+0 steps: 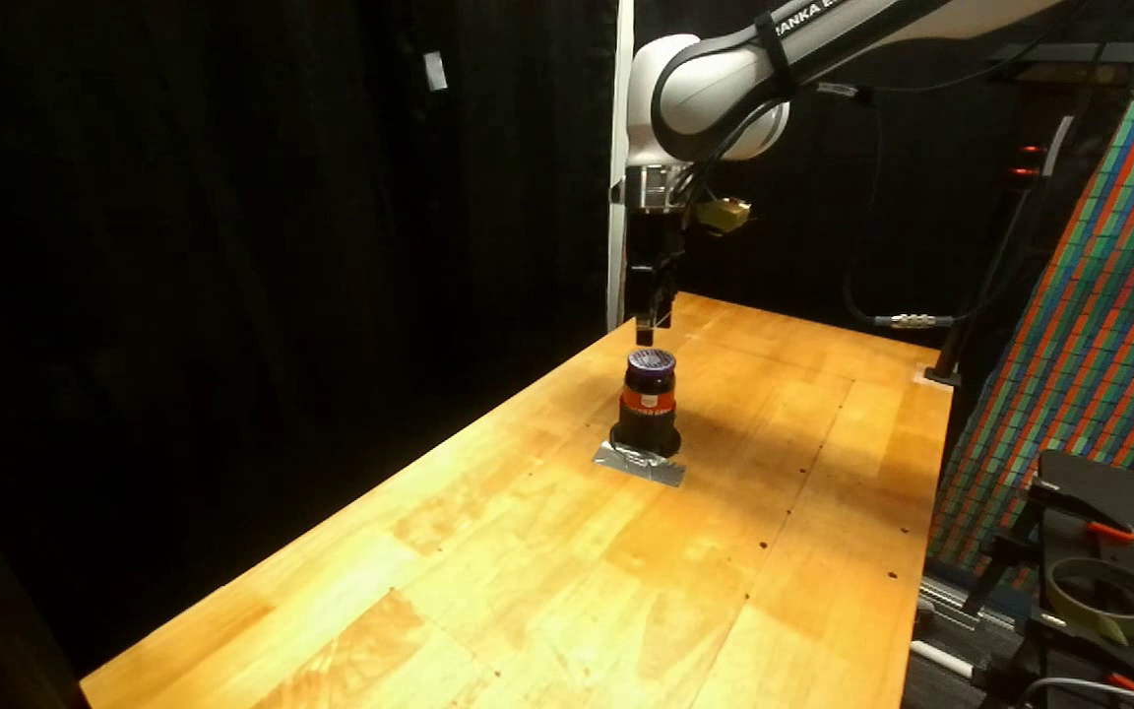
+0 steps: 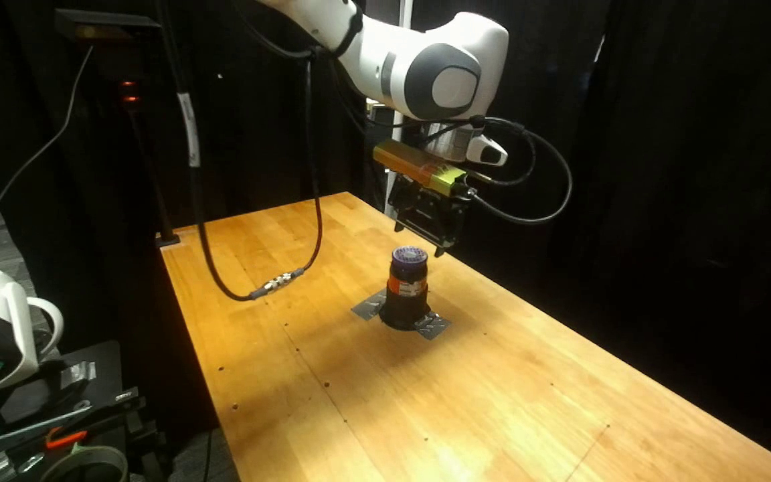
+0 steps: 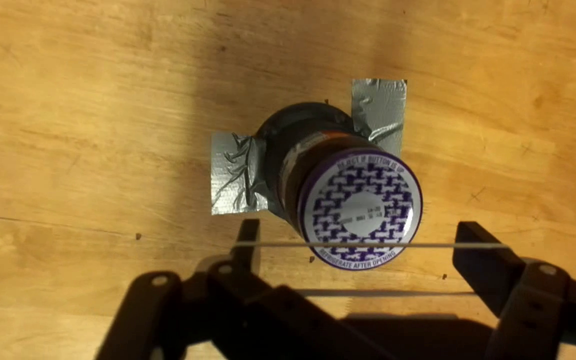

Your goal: Put an elastic band on the brown cup

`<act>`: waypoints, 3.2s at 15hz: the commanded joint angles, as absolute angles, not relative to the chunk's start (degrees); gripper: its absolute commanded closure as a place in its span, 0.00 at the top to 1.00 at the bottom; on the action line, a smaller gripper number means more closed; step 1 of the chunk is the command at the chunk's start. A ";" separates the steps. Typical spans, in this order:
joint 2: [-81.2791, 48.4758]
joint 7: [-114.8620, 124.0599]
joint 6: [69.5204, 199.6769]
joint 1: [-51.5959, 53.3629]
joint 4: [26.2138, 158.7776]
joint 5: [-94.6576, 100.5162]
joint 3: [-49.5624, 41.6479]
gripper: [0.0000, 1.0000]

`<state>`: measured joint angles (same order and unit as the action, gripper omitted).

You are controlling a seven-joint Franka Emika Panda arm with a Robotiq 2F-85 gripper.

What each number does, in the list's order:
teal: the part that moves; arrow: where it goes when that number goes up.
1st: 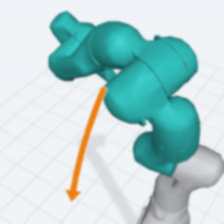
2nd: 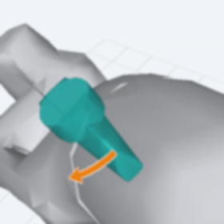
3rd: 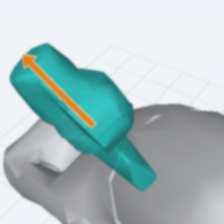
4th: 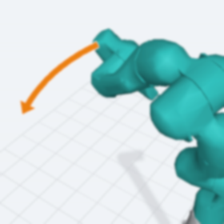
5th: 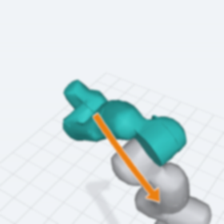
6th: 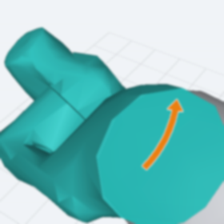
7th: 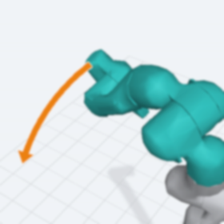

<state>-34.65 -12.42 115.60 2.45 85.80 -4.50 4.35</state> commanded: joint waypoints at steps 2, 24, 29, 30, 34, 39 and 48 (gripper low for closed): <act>-41.22 -10.60 114.78 2.72 77.57 -5.17 5.48 1.00; -34.08 -0.96 108.20 7.40 93.71 5.18 2.74 1.00; -25.84 -0.69 116.34 6.63 106.86 5.80 2.56 1.00; -24.38 -0.71 120.07 6.56 109.55 6.21 2.46 1.00; -18.63 1.04 139.23 6.84 120.68 9.65 1.49 0.58; -11.78 7.81 164.35 8.21 135.55 15.48 -1.56 0.20; -16.11 14.51 204.38 31.52 148.56 24.02 -35.56 0.13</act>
